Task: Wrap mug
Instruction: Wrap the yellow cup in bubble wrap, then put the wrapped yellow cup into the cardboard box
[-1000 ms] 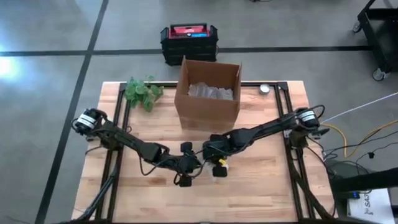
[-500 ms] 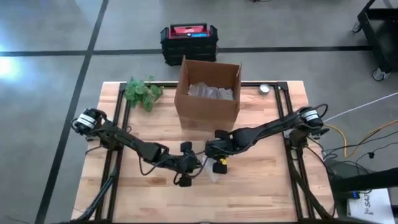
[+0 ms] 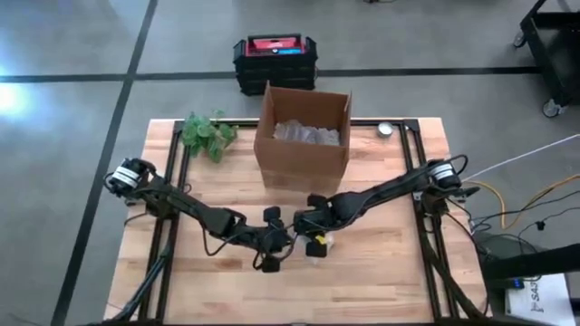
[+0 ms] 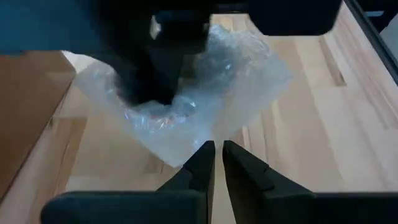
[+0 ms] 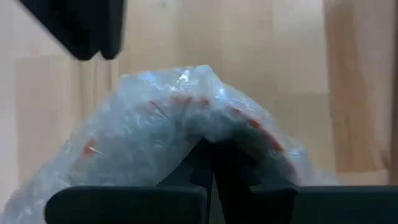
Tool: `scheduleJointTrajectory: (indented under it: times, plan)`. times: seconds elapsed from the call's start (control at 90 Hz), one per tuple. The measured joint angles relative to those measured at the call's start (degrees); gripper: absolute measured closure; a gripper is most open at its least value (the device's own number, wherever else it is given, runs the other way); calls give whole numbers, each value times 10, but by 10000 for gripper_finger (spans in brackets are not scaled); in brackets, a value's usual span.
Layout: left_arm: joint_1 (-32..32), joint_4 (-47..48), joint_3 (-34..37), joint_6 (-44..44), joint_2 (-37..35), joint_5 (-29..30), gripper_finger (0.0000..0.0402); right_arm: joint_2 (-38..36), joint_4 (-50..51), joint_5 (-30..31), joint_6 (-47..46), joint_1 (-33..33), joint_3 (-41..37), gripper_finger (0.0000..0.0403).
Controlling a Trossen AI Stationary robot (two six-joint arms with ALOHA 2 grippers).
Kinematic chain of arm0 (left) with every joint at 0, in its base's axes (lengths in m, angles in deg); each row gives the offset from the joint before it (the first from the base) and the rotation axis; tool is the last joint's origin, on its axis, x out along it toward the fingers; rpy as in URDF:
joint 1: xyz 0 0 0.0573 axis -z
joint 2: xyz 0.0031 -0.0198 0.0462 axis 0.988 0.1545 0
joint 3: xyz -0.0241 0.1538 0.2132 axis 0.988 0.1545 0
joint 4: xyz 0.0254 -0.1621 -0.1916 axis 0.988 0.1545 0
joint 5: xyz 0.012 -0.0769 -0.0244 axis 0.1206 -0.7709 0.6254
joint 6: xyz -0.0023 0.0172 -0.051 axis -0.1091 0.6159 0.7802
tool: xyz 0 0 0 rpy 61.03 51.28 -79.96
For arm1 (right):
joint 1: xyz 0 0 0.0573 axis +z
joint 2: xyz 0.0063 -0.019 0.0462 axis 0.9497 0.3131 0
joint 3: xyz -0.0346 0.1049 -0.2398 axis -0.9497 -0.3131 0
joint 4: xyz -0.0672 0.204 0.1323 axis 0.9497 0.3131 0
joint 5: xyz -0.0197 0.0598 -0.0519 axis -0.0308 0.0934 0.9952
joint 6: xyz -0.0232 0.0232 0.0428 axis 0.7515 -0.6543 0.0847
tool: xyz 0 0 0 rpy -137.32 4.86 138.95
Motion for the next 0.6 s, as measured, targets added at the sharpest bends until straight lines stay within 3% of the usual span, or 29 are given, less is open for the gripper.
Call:
scheduleJointTrajectory:
  times: [0.156,0.378,0.511,0.6]
  plan:
    - [0,0,0,0,0,0,381,-5,4,-12,25,-1,-1,403]
    - [0,-2,0,0,-2,0,381,-84,49,-20,18,4,2,403]
    - [0,-4,-2,0,-9,0,381,-142,66,-90,25,5,5,403]
    - [0,-3,-3,0,-12,0,381,-158,51,-96,24,6,5,403]
